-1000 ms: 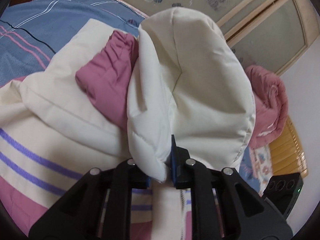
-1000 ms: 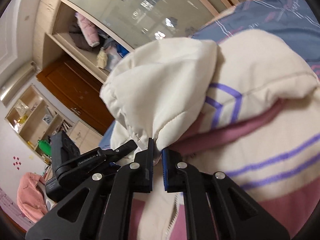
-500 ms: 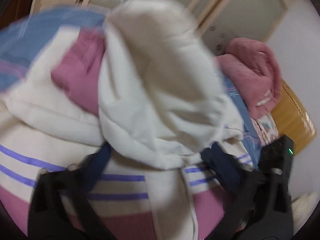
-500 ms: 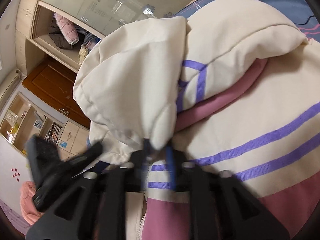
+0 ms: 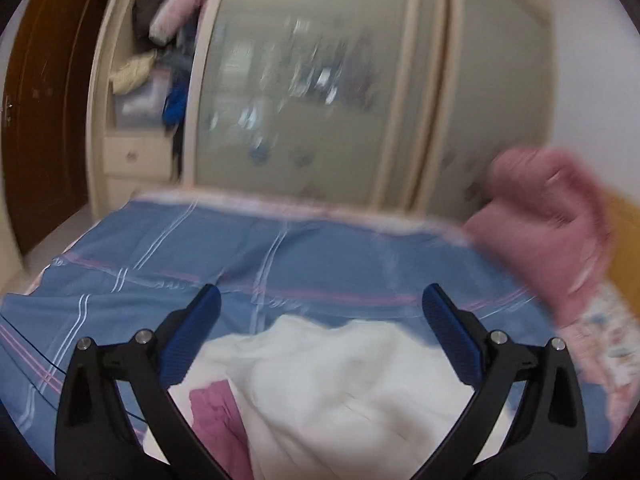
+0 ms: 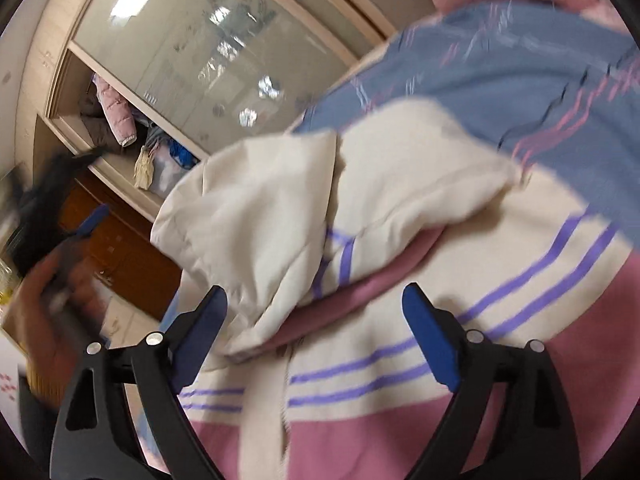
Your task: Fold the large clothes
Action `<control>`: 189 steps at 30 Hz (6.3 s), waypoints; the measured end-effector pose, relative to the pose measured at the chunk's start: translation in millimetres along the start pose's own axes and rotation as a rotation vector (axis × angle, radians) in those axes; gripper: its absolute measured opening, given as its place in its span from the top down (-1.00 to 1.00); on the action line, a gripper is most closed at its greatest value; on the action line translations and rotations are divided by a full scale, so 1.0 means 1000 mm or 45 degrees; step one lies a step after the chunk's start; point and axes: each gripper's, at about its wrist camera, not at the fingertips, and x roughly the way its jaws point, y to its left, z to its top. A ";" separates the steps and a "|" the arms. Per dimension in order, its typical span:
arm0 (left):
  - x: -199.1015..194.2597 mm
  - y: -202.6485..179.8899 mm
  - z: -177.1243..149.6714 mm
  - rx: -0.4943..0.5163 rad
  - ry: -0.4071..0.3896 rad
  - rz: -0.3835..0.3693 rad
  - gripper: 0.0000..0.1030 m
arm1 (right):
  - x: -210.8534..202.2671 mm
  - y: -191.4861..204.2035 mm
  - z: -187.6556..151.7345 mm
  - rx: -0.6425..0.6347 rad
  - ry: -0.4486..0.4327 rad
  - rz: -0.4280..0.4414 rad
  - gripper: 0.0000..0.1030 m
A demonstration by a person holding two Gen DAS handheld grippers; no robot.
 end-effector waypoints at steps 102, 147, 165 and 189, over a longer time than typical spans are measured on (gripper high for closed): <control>-0.324 0.016 -0.513 1.477 -0.321 0.101 -0.96 | -0.153 -0.002 -0.357 -2.279 -0.336 -0.815 -0.97; -0.273 0.020 -0.468 1.320 -0.104 0.201 0.91 | -0.140 -0.009 -0.239 -1.845 -0.488 -0.919 0.93; -0.313 0.009 -0.402 1.208 -0.292 0.129 0.91 | -0.161 0.036 -0.171 -1.653 -0.288 -0.673 0.93; -0.315 0.001 -0.462 1.281 -0.504 -0.038 -0.96 | -0.126 -0.169 -0.326 -2.837 -0.395 -1.301 -0.71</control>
